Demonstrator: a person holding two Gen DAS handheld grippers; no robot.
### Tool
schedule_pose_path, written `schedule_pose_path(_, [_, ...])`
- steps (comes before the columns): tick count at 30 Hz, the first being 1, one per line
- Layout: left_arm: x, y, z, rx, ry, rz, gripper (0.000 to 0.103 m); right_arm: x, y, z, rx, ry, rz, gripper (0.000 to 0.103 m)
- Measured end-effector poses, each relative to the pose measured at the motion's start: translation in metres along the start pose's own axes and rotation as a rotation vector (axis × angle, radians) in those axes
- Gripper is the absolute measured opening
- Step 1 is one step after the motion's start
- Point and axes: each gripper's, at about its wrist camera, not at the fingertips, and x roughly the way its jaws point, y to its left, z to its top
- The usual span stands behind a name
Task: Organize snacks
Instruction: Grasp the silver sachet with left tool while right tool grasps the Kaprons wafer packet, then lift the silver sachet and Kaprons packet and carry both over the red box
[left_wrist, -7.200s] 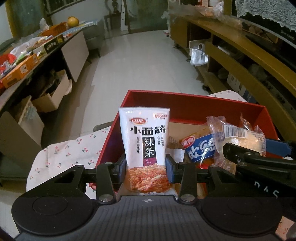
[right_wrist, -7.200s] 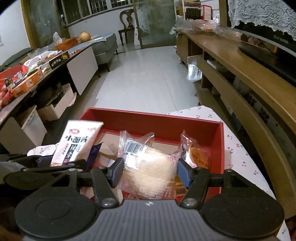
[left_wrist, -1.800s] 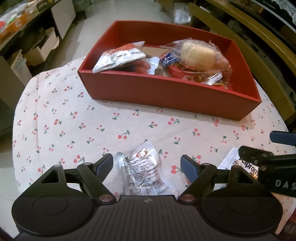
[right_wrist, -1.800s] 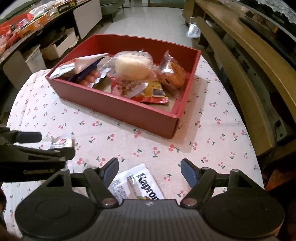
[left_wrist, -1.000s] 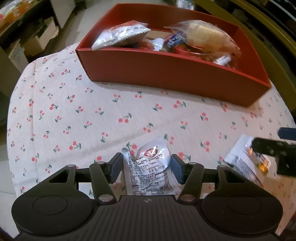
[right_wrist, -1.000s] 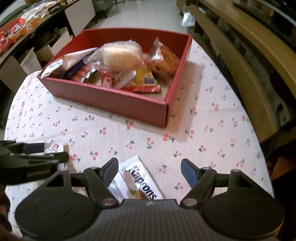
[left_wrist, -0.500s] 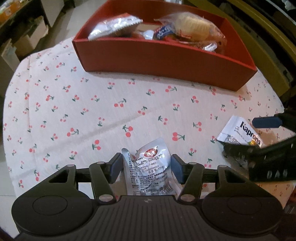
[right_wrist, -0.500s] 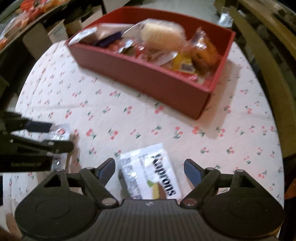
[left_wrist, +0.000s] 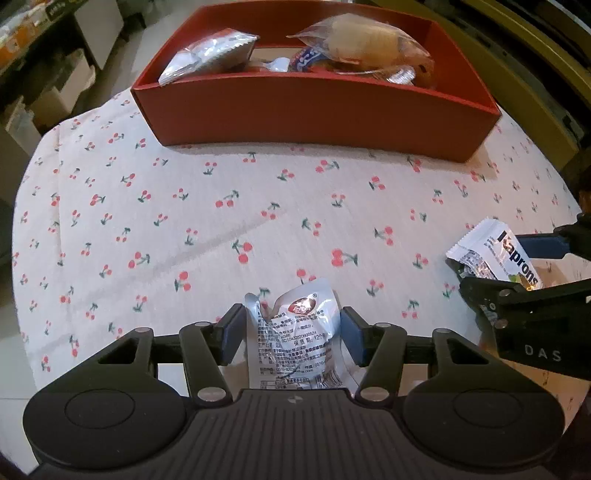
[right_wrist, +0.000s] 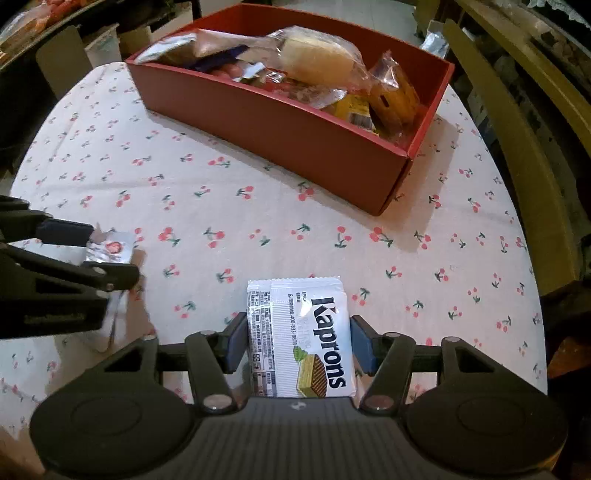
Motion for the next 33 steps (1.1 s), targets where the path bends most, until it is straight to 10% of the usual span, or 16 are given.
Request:
schedule_pose_path(13, [-0.013, -0.001, -0.046, -0.037, 0.014, 0.076, 0.082, -0.02, 0.029, -0.033, 0.017, -0.008, -0.005, 0.064])
schedule_pose_path(33, [-0.028, -0.008, -0.039, -0.037, -0.06, -0.011, 0.062, -0.033, 0.035, -0.023, 0.015, -0.122, -0.054, 0.064])
